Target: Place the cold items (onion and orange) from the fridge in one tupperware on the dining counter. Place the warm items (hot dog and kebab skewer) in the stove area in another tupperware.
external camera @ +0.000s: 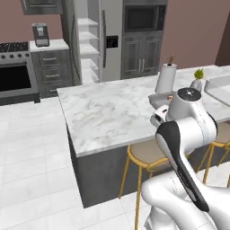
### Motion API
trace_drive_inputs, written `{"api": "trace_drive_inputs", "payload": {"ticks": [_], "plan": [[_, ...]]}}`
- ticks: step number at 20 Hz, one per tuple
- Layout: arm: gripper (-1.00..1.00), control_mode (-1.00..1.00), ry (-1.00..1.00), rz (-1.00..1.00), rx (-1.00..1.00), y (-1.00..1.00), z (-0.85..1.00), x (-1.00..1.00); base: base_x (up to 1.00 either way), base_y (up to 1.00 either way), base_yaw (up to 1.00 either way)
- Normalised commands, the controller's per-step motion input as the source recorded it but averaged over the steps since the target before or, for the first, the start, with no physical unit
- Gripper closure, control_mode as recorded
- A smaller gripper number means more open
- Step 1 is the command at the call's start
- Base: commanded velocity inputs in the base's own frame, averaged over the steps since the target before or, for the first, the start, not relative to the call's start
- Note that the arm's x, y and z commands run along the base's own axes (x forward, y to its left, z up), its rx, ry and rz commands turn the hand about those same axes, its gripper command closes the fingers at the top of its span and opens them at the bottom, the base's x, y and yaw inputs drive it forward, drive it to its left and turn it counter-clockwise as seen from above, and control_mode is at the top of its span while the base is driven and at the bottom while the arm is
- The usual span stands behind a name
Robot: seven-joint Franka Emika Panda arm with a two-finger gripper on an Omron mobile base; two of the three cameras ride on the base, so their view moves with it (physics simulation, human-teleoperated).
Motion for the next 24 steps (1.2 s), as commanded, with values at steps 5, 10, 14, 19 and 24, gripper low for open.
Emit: {"api": "trace_drive_inputs", "payload": {"ticks": [5, 10, 14, 19, 24], "plan": [[-1.00, 1.00, 0.00, 0.00, 0.00, 0.00, 0.00, 0.00, -0.04, 1.00, -0.05], [-1.00, 1.00, 0.00, 0.00, 0.00, 0.00, 0.00, 0.00, 0.00, 1.00, -0.05], [-1.00, 1.00, 0.00, 0.00, 0.00, 0.00, 0.00, 0.00, 0.01, 1.00, -0.05], [-1.00, 1.00, 0.00, 0.00, 0.00, 0.00, 0.00, 0.00, 0.35, 1.00, -0.12], [-1.00, 1.00, 0.00, 0.00, 0.00, 0.00, 0.00, 0.00, 0.88, 0.85, -0.05]]}}
